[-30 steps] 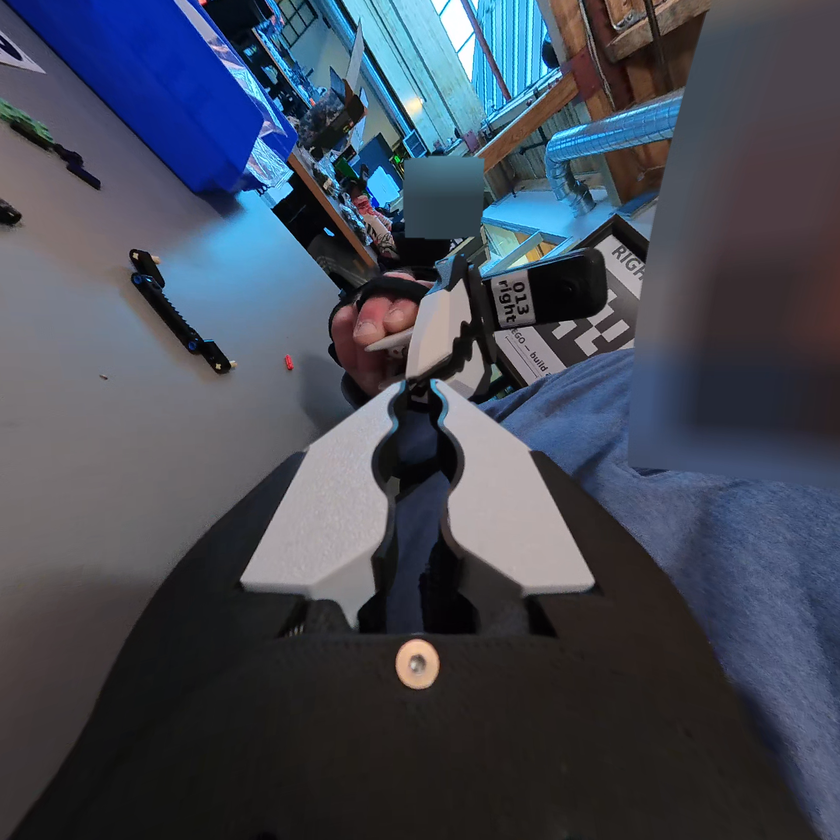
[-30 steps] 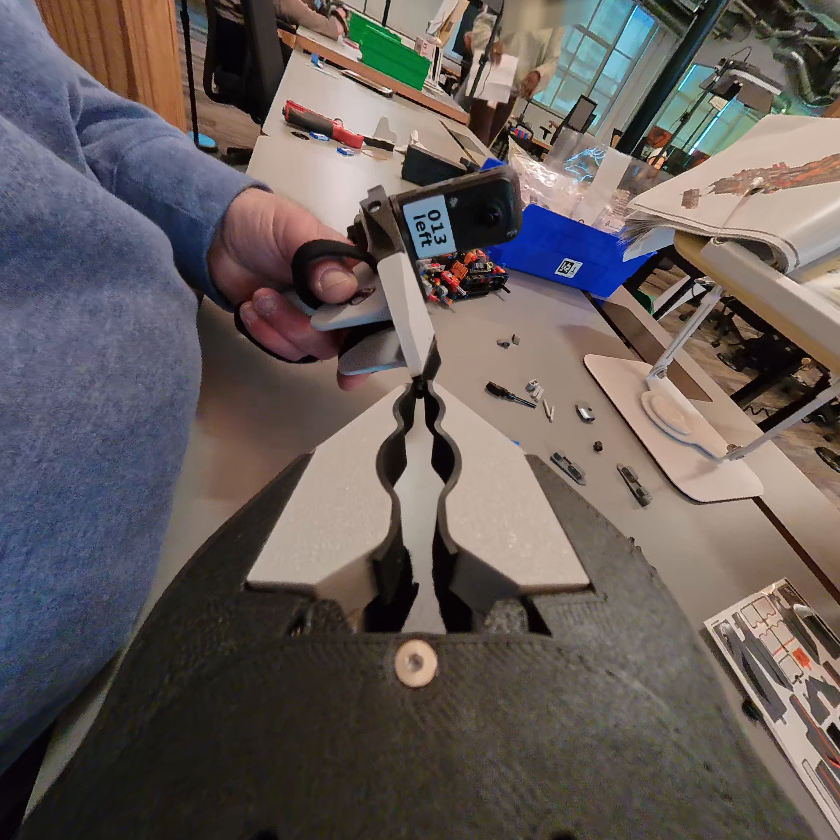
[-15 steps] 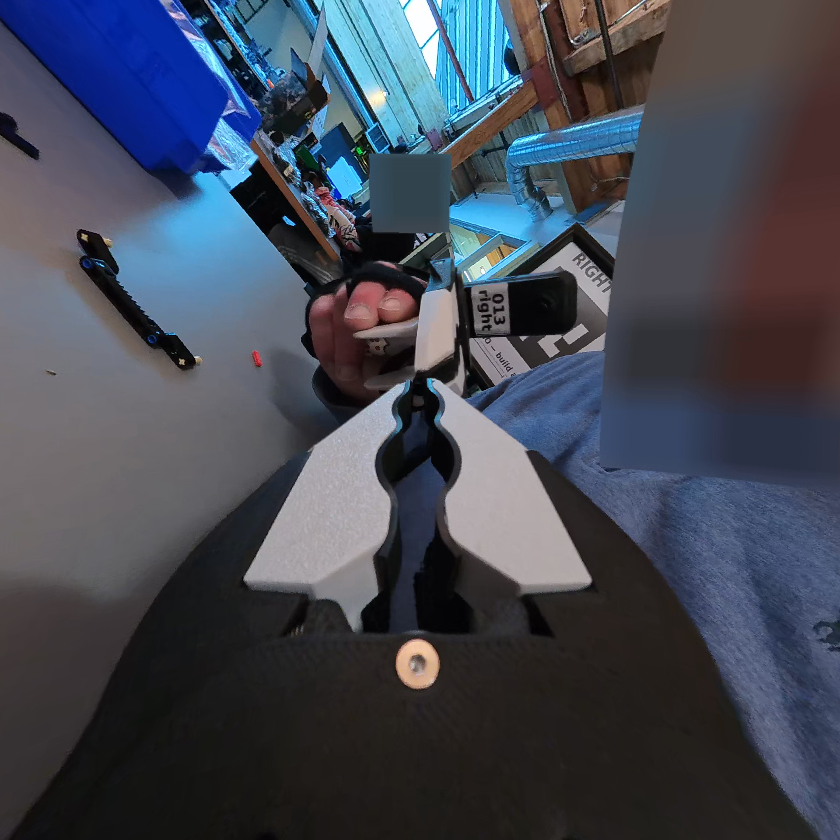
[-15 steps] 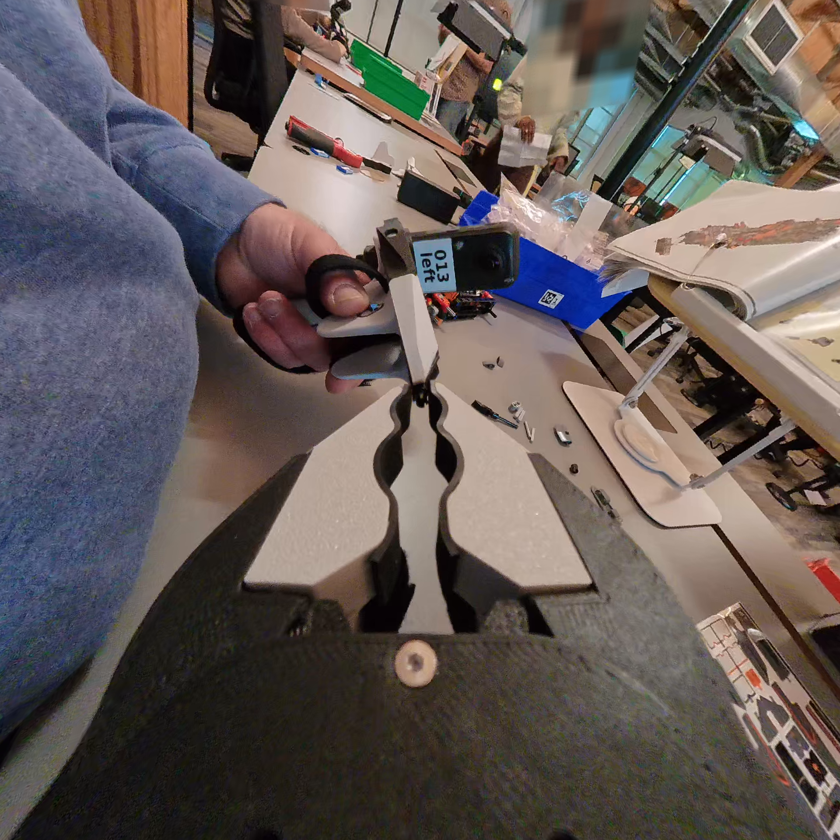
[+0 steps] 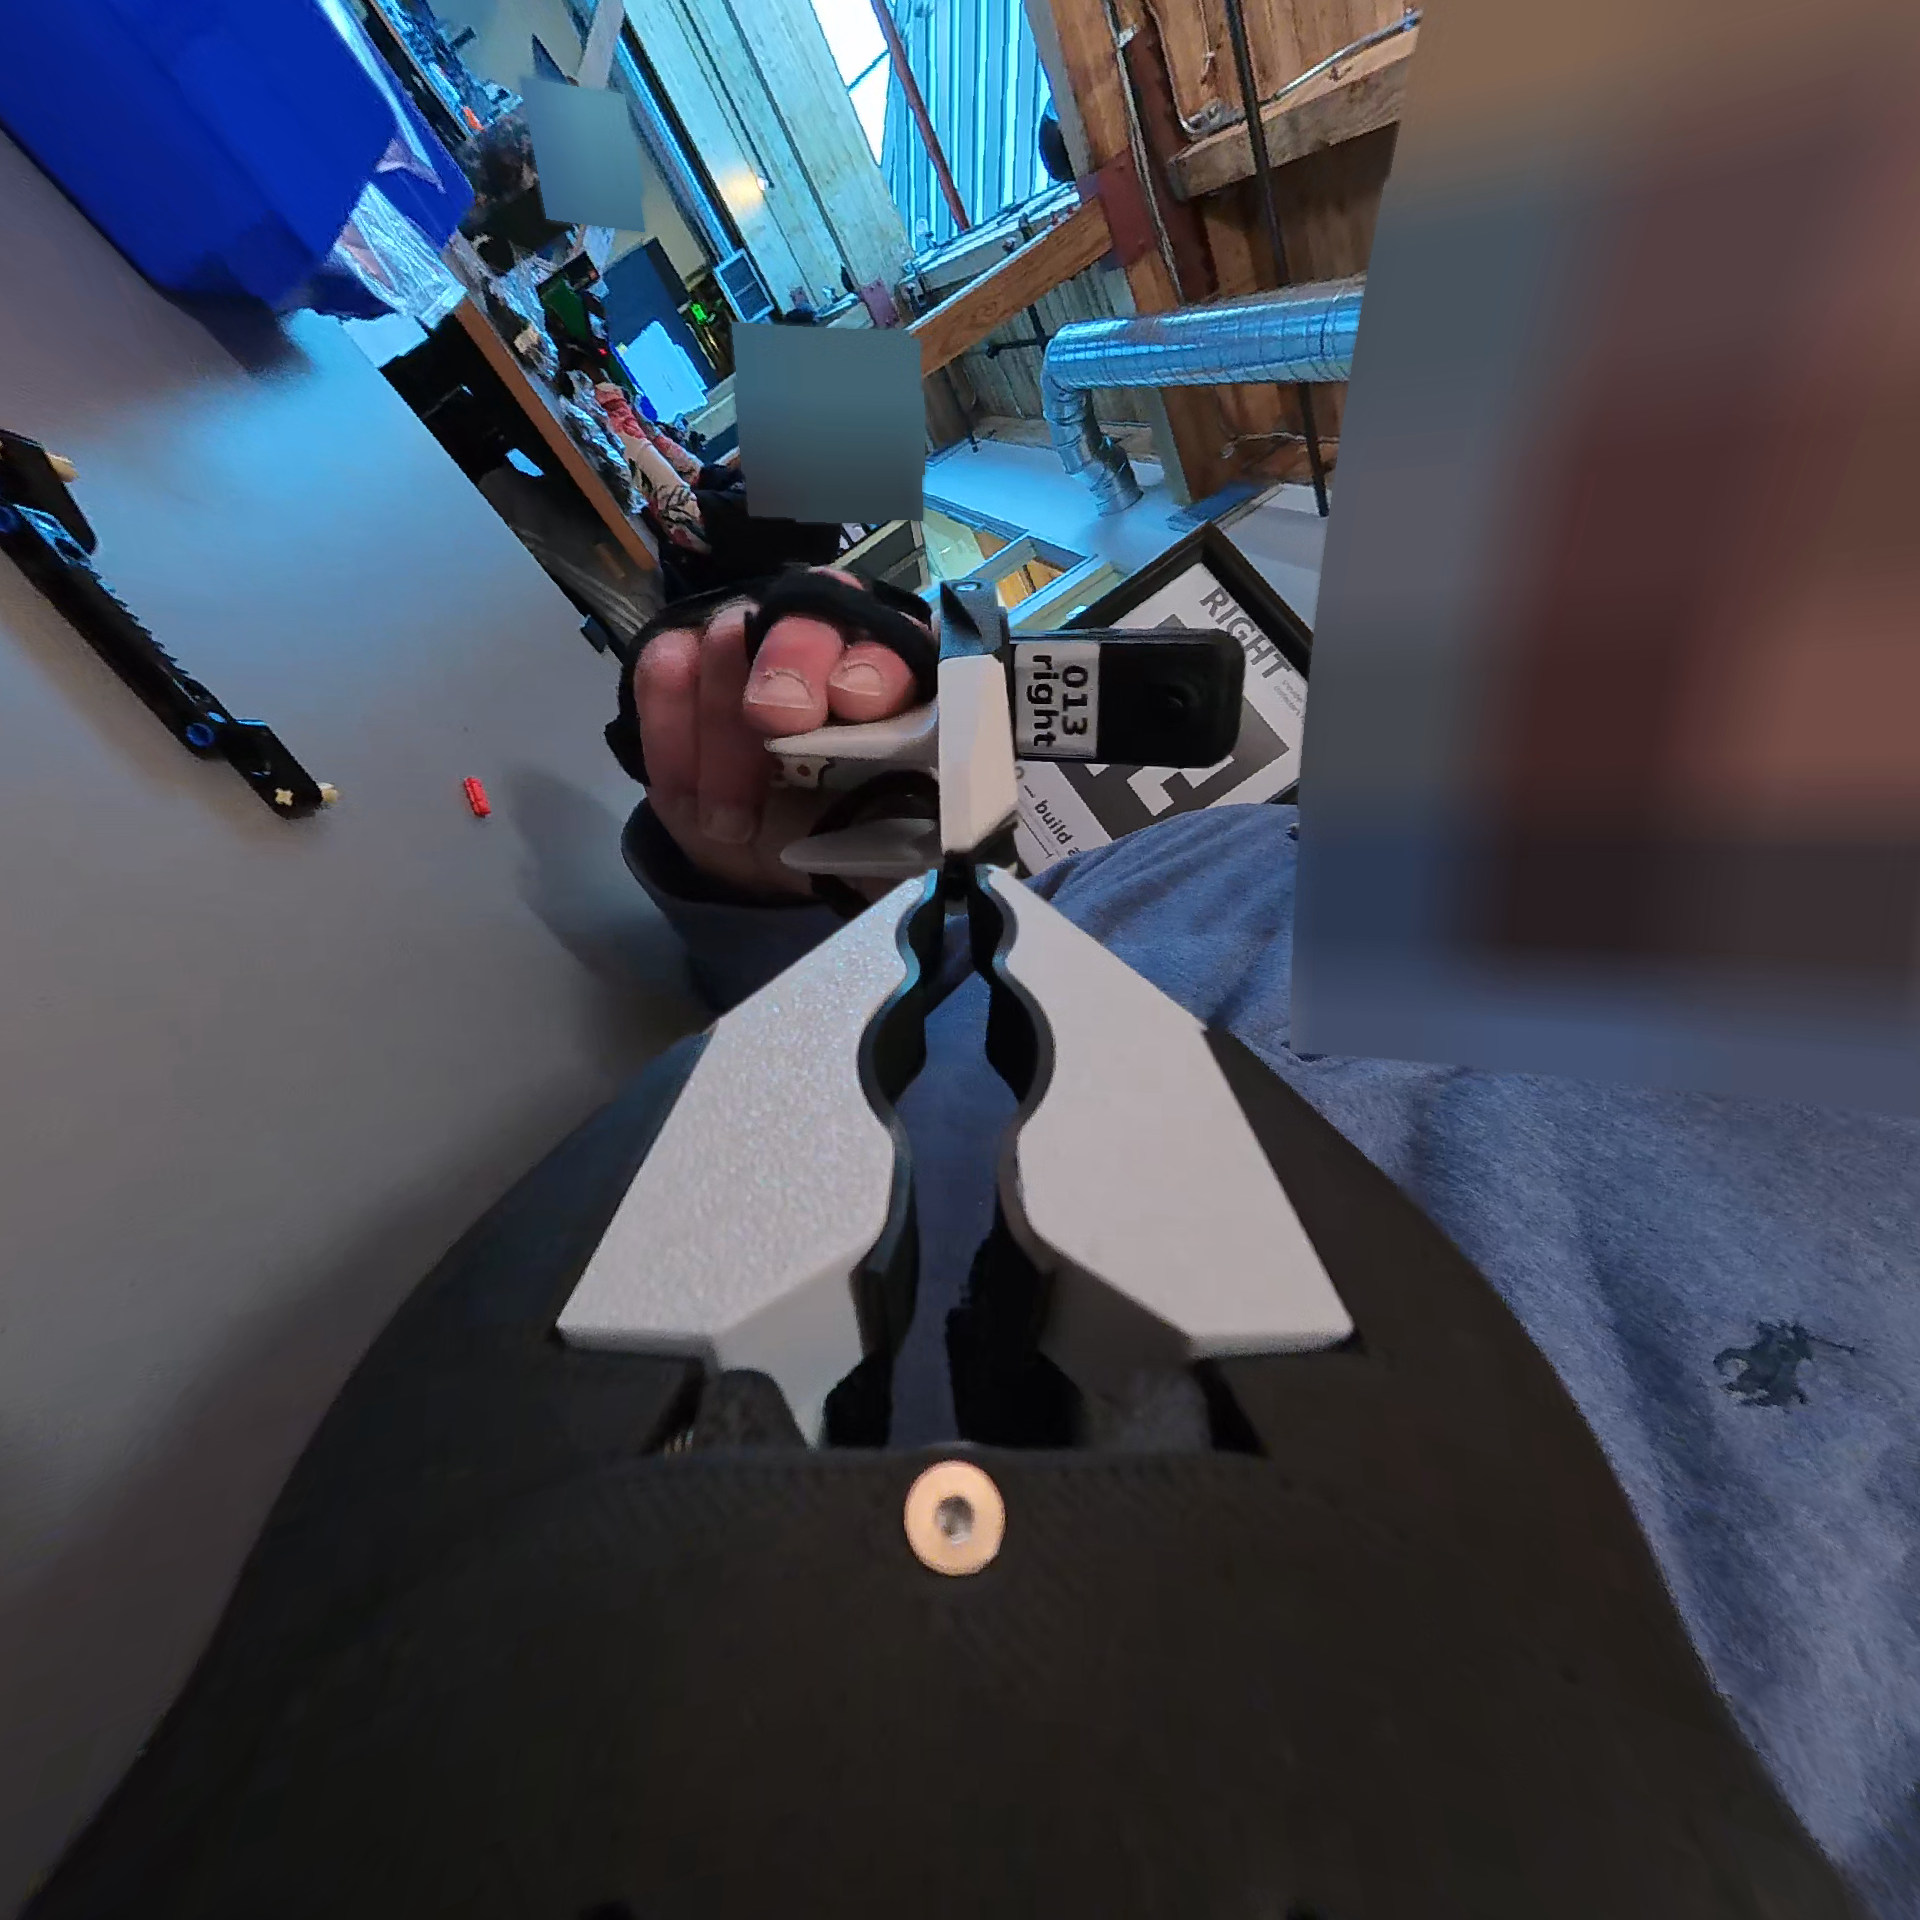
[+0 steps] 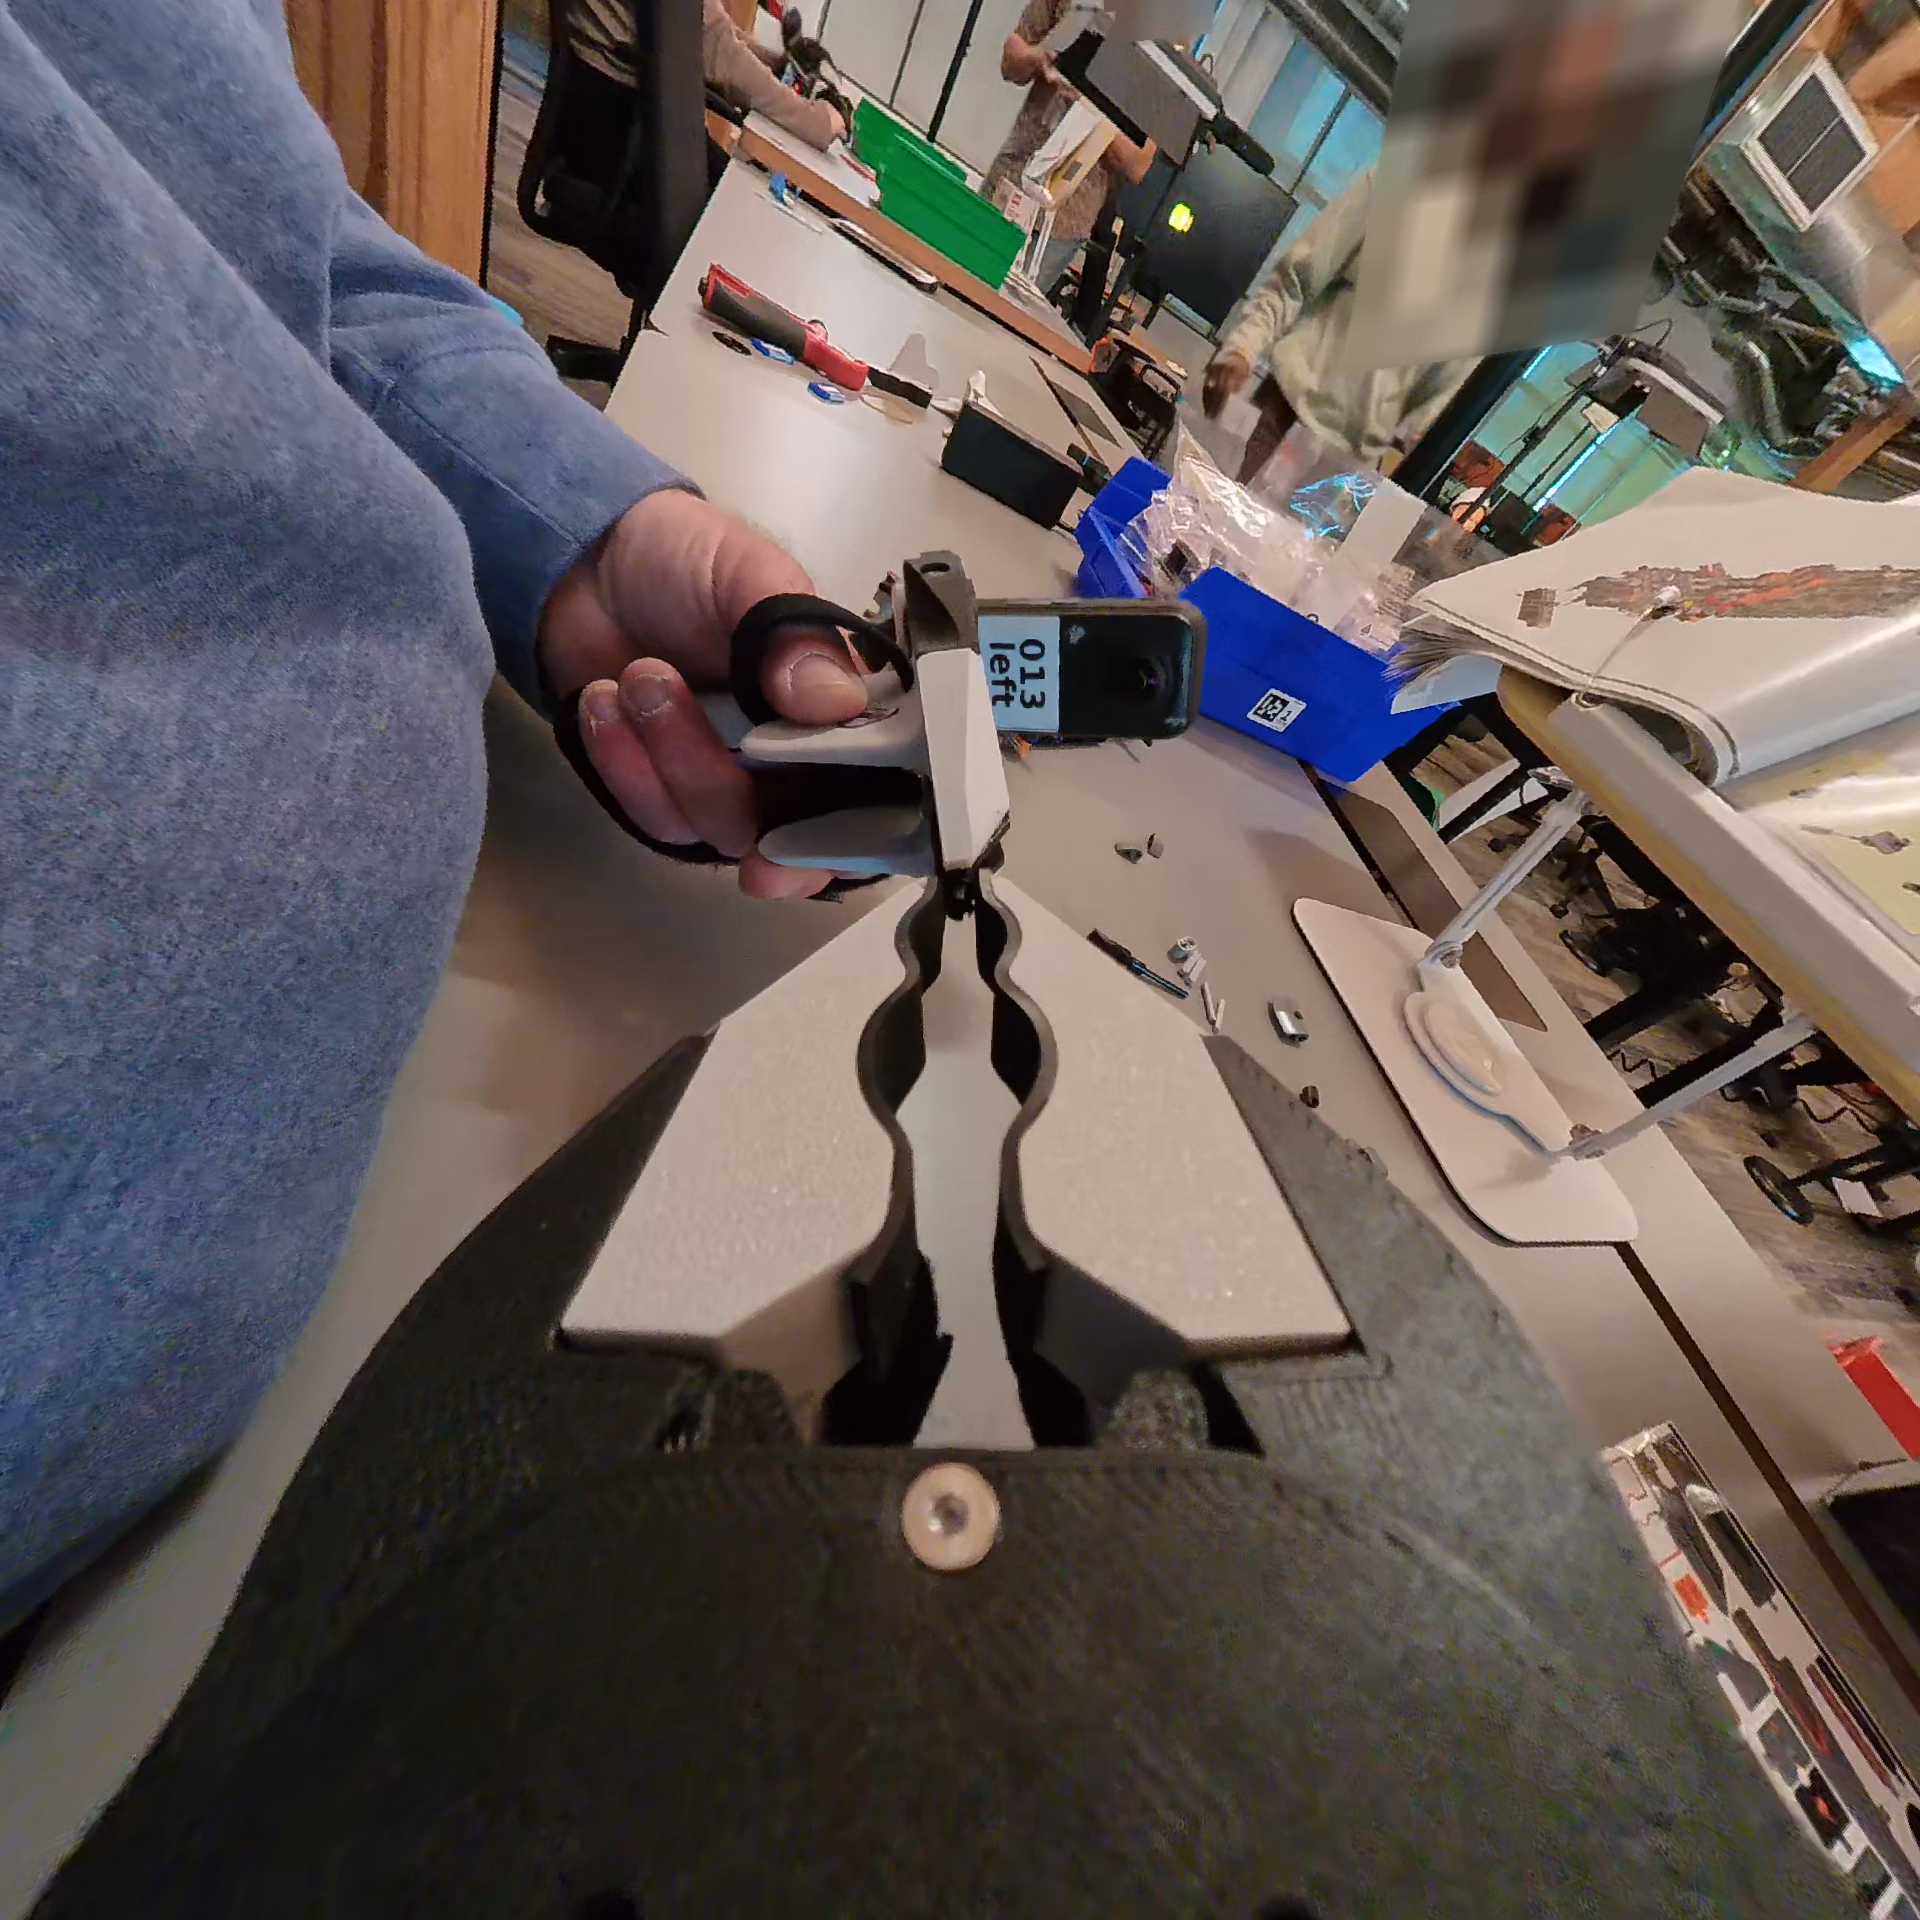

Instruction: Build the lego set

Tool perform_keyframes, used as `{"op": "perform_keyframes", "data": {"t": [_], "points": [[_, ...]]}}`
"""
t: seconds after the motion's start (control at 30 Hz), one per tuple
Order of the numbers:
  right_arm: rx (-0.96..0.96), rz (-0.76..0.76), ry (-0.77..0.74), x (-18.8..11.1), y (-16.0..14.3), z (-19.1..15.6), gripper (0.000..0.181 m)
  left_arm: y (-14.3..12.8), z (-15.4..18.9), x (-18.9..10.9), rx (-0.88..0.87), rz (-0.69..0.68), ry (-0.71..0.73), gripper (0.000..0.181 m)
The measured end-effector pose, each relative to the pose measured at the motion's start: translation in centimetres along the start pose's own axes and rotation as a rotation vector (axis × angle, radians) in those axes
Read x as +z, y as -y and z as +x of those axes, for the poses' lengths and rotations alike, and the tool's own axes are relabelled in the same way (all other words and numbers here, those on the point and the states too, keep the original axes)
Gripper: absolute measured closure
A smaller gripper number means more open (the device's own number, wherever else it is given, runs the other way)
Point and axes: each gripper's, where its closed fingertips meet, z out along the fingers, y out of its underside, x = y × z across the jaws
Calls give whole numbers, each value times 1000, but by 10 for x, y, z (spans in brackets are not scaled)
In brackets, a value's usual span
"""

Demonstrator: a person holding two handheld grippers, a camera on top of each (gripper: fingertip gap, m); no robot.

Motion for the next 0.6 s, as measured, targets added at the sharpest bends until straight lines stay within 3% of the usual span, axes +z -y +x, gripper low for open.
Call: {"op": "perform_keyframes", "data": {"t": [0.6], "points": [[22,29,8,-3,5,1,179,2,6,3,-1,5,-31,179]]}}
